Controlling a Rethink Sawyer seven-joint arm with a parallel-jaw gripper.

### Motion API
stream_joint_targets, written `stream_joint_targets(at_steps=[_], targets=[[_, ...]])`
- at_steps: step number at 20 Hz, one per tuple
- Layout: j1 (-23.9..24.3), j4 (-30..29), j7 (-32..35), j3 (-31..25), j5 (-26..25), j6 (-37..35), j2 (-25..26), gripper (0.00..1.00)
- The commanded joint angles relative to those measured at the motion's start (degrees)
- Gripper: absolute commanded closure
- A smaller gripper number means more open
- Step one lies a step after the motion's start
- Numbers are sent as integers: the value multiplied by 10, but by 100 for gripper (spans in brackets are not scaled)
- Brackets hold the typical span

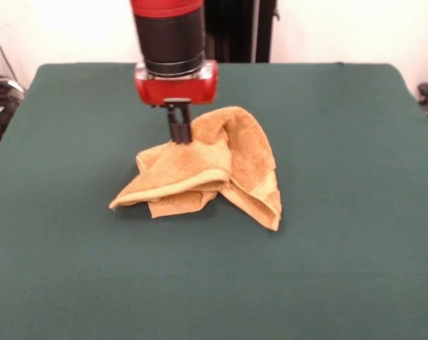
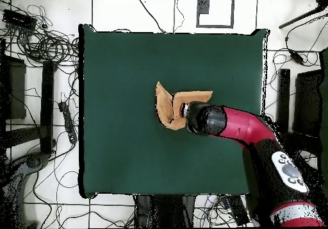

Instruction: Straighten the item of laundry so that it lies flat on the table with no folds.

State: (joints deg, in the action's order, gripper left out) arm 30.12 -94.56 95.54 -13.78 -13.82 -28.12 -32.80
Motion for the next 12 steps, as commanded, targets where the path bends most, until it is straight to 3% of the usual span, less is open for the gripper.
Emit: stream_joint_targets(at_steps=[1,12], targets=[[-2,32,-31,-60,-3,-70,47,100],[-24,63,-12,-29,-20,-95,23,100]])
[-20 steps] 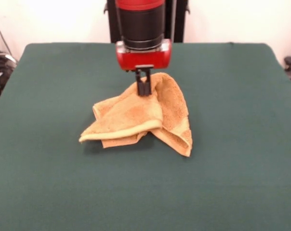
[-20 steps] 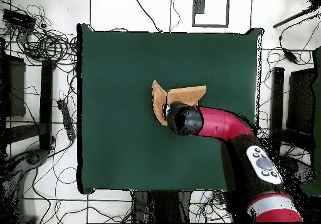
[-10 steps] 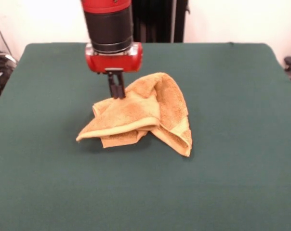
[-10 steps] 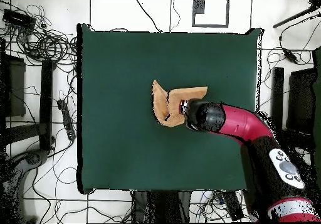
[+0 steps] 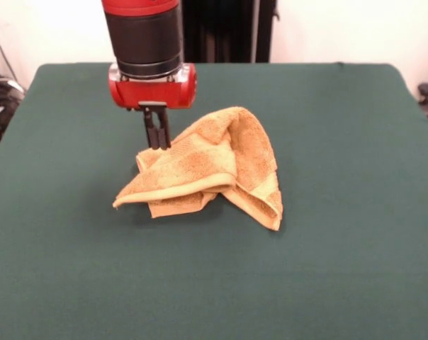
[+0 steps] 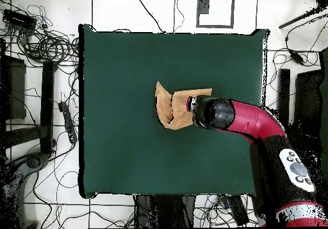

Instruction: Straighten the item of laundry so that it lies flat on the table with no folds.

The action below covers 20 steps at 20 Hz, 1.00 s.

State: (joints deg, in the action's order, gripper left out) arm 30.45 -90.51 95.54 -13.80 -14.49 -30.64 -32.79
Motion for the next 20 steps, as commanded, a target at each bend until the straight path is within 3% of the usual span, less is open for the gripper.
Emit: stream_joint_targets(at_steps=[1,11,15,20], targets=[[-29,23,-11,-25,-19,-64,25,100],[-27,17,-21,-18,-39,-57,14,100],[-47,3,26,-14,-27,-18,8,100],[-64,16,43,-7,-9,-56,13,100]])
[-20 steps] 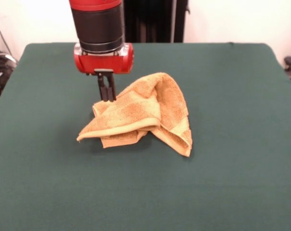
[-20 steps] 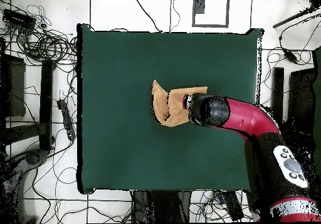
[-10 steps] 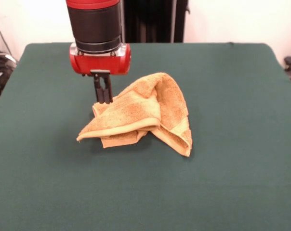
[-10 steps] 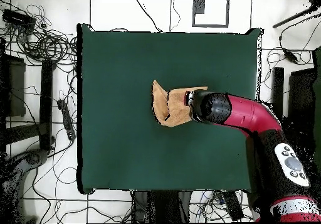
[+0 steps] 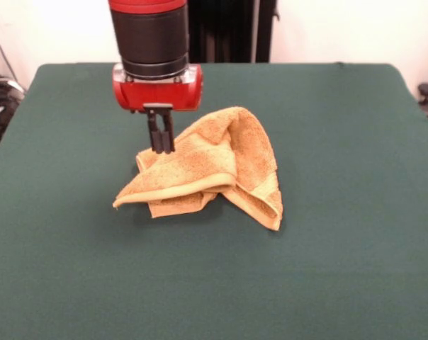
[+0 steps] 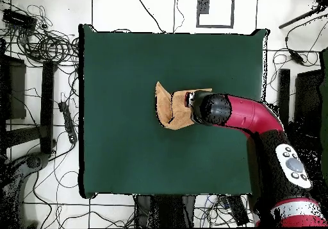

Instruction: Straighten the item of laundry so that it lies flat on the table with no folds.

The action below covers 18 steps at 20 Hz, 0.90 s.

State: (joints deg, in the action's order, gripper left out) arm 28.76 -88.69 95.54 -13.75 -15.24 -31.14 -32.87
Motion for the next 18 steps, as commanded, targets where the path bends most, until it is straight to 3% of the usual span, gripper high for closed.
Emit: stream_joint_targets(at_steps=[1,18], targets=[[-49,0,43,-4,-4,-53,13,100],[-18,6,6,-33,6,-48,18,100]])
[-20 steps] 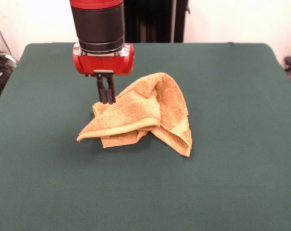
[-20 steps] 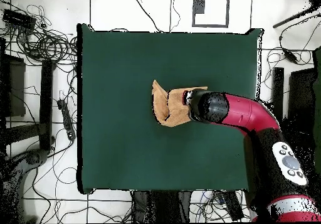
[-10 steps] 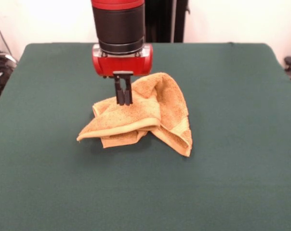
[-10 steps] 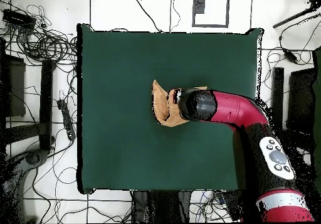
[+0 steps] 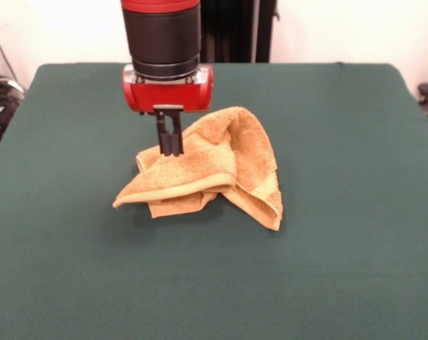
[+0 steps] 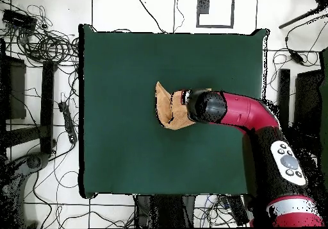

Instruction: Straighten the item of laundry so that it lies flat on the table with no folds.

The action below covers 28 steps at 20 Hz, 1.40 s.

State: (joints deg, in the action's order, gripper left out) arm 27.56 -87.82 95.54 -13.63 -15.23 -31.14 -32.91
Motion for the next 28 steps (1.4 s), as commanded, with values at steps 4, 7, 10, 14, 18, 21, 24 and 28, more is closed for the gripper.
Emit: stream_joint_targets(at_steps=[4,7,10,14,18,21,24,28], targets=[[-5,-4,6,-36,8,-55,17,100],[-8,4,5,-35,16,-88,17,100],[-10,5,4,-33,15,-101,11,100],[3,-17,6,-47,14,-56,4,100],[10,-25,12,-53,21,-45,2,100],[8,-17,10,-51,20,-58,4,100],[1,2,-3,-45,19,-103,6,100],[0,12,-8,-47,24,-133,-2,100]])
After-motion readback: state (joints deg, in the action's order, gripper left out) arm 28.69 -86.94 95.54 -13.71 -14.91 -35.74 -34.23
